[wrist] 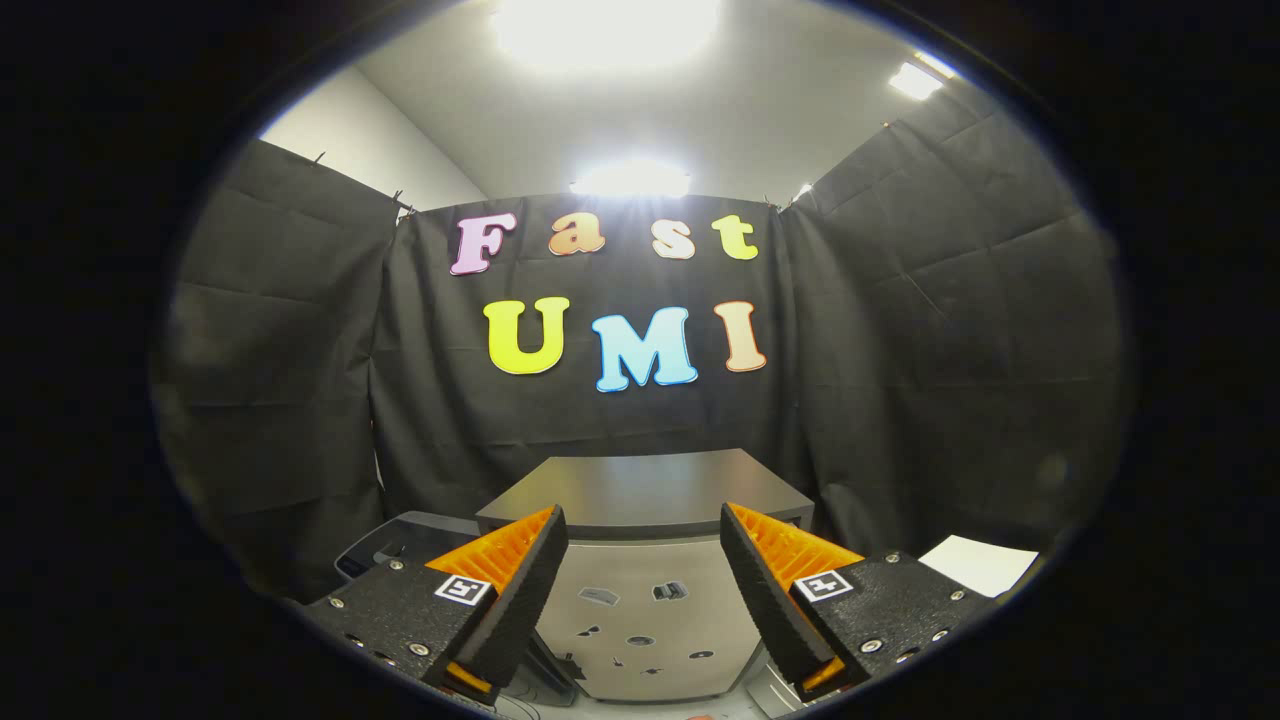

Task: Put the clothes into the washing machine and then close the washing machine lid.

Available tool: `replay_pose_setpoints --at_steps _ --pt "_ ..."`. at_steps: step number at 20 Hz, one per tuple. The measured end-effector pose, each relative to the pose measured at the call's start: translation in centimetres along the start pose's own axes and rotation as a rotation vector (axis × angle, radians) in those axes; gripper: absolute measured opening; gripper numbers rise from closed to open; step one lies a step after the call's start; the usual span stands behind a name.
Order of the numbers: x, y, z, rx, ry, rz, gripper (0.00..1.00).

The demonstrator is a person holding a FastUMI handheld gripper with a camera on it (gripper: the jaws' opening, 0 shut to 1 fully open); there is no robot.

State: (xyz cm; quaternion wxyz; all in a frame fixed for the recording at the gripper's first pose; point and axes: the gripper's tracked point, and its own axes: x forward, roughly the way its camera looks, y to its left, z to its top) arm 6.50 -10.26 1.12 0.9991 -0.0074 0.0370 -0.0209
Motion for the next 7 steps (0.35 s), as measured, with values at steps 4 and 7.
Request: replay_pose_setpoints --at_steps 4,7 --pt "0.02 0.17 0.02 -0.005 -0.003 -0.010 0.95" --pt "-0.36 0.19 0.40 -0.009 -0.011 -0.021 0.95"
